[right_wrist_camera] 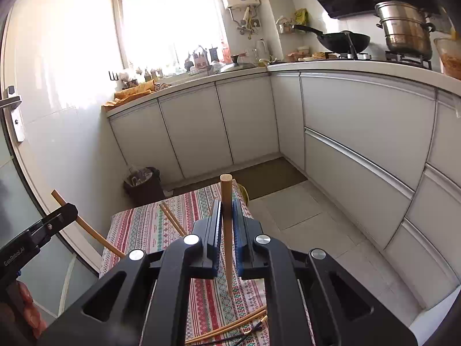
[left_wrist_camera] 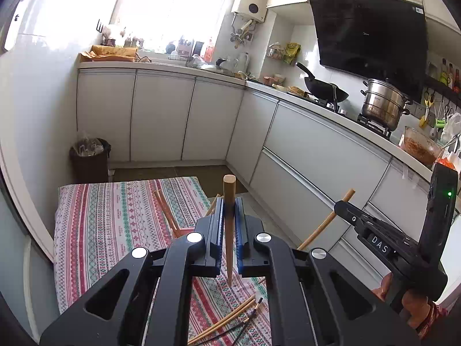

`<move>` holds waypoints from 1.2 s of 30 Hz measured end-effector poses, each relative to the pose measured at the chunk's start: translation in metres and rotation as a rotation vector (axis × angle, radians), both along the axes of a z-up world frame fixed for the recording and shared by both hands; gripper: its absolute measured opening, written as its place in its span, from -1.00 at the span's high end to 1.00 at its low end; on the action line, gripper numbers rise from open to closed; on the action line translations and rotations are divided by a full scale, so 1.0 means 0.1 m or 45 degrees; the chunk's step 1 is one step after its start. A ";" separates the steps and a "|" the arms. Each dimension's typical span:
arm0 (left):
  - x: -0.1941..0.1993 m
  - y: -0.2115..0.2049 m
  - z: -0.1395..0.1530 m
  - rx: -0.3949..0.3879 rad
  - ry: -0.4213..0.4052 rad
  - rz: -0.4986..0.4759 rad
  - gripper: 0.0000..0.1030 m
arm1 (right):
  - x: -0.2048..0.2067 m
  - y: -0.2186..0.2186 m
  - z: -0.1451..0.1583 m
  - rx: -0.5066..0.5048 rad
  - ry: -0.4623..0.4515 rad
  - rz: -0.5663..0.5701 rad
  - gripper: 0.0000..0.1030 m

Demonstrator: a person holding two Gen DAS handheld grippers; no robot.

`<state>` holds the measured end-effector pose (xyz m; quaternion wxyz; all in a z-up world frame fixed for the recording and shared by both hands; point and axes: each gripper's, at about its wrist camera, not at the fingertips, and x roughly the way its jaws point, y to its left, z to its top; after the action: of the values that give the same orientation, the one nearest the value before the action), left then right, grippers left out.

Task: Organize utensils
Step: 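Lower the chopstick into the pink holder with the left gripper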

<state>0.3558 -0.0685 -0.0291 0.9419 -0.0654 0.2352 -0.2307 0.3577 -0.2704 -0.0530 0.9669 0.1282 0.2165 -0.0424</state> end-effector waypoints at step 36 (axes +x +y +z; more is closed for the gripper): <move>1.29 0.23 -0.43 -0.032 0.013 0.206 0.49 | 1.58 0.39 -0.38 0.048 -0.018 0.151 0.85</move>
<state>0.4847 -0.0453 -0.0718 0.9553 -0.0972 0.2311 -0.1566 0.5153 -0.2312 -0.0909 0.9666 0.1337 0.2177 0.0201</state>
